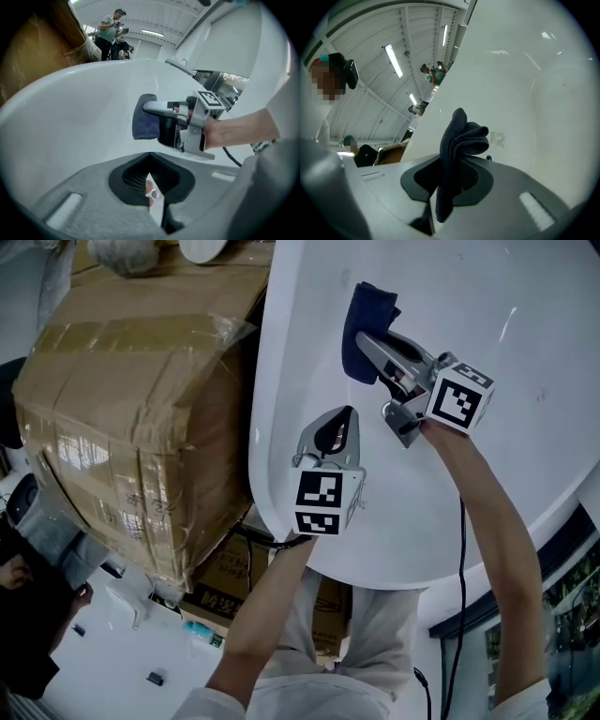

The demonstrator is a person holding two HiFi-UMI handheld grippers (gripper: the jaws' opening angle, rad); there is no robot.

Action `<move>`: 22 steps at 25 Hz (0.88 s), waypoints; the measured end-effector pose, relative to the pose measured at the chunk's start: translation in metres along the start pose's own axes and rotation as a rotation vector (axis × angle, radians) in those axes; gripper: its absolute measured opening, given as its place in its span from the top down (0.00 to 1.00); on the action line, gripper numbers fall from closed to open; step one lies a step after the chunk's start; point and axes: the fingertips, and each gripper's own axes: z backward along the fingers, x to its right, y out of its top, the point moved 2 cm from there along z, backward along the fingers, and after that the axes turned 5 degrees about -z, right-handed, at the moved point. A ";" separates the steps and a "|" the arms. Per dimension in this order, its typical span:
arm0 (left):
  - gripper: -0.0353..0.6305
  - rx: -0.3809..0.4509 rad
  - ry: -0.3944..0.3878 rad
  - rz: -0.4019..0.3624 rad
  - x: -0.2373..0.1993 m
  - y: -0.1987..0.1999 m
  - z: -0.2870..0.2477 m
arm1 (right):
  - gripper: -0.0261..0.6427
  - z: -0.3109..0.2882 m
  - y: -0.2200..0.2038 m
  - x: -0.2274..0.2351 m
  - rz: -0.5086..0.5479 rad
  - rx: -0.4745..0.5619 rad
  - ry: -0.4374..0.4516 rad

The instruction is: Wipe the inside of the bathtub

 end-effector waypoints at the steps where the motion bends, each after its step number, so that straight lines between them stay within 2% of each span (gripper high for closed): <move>1: 0.95 -0.004 -0.005 -0.003 0.001 -0.003 -0.002 | 0.89 0.002 -0.003 0.008 -0.013 0.008 -0.011; 5: 0.95 -0.017 -0.012 -0.003 0.000 -0.011 -0.011 | 0.89 0.009 -0.013 0.039 -0.019 0.040 -0.050; 22: 0.95 -0.043 -0.032 -0.006 -0.012 -0.042 -0.050 | 0.89 0.016 -0.076 0.156 -0.087 0.009 -0.255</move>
